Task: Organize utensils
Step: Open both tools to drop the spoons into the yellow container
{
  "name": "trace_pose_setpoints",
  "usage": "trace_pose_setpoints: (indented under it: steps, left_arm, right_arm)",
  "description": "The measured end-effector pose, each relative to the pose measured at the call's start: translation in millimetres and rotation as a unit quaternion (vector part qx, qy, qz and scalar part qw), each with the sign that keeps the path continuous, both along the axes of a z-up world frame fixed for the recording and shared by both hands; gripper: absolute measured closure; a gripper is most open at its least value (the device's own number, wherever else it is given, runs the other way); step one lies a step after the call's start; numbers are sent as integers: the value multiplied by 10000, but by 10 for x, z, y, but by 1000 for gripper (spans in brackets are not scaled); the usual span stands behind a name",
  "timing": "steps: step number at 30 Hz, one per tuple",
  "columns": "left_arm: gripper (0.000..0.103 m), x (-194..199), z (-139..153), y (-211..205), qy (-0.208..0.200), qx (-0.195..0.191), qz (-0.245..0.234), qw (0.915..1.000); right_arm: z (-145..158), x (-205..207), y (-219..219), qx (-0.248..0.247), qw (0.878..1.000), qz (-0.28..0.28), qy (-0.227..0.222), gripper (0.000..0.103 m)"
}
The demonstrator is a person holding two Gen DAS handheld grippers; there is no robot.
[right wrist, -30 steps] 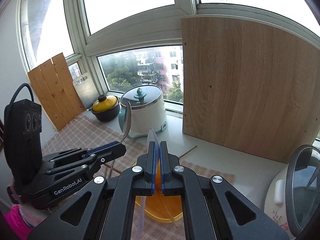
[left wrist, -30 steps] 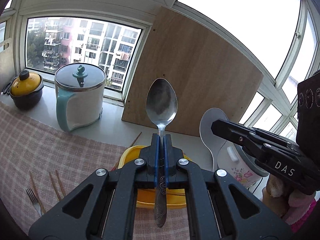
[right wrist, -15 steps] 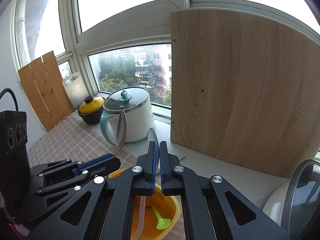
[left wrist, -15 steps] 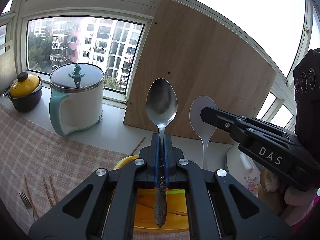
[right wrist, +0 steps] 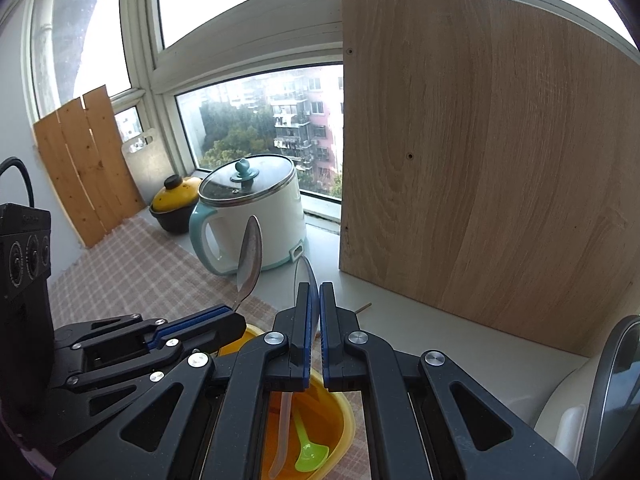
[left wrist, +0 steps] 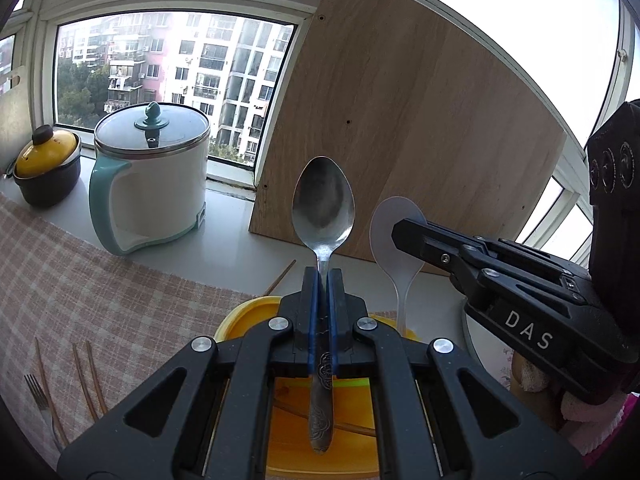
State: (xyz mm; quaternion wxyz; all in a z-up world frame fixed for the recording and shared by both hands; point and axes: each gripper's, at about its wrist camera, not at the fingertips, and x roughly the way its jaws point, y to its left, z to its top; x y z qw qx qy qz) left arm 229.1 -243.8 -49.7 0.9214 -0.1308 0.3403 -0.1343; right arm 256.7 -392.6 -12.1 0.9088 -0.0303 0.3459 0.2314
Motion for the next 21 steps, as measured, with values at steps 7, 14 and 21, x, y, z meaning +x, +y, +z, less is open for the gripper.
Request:
trace_pose_setpoints:
  steps: [7,14,21]
  left_arm:
    - [100,-52,9,-1,44,65,-68,9999]
    - [88,-190,34,29,63,119,-106,9999]
    - [88,-326,92,79,51,136,-153,9998]
  right_arm:
    - [-62,-19,-73,52,9998,-61,189,100]
    - [-61,-103,-156,136,9994,-194,263,99]
    - [-11,-199,-211,158,9992,-274,244,99]
